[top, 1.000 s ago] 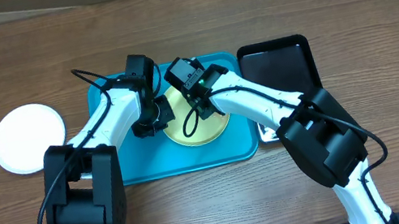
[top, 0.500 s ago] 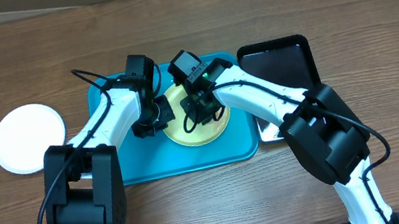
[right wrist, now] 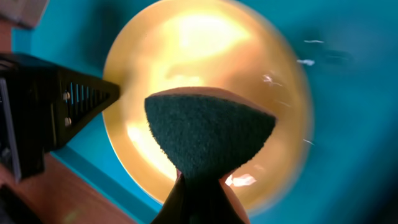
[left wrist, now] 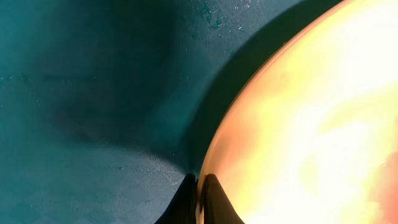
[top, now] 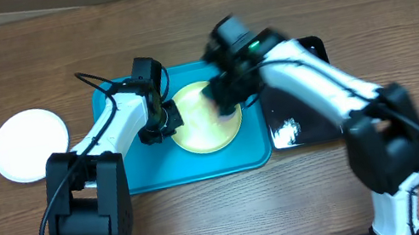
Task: Clean dirty plates on tray and stack at the side
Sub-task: 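Scrub the yellow plate with the sponge in the right gripper, then return the sponge to the black tray with the right gripper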
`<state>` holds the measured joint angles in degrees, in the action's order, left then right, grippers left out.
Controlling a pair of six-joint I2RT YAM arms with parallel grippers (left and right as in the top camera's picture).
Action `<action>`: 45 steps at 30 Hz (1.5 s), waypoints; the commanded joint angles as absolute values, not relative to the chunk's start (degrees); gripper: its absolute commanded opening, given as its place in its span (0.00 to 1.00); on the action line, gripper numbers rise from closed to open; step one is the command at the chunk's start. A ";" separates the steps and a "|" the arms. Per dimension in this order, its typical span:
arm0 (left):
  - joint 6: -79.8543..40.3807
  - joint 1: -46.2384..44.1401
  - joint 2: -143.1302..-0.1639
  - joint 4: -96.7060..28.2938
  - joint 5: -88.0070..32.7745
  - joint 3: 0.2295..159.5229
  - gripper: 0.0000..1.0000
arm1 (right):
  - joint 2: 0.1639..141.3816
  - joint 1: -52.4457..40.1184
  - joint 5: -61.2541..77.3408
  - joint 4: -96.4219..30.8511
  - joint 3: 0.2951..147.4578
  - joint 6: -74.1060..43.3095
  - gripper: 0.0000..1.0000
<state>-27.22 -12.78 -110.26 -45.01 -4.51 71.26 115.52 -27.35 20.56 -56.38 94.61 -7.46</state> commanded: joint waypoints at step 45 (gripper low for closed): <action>-27.00 -13.52 -111.28 -44.99 -3.84 69.89 0.15 | 113.16 -1.67 -2.24 -56.21 91.94 -12.47 1.00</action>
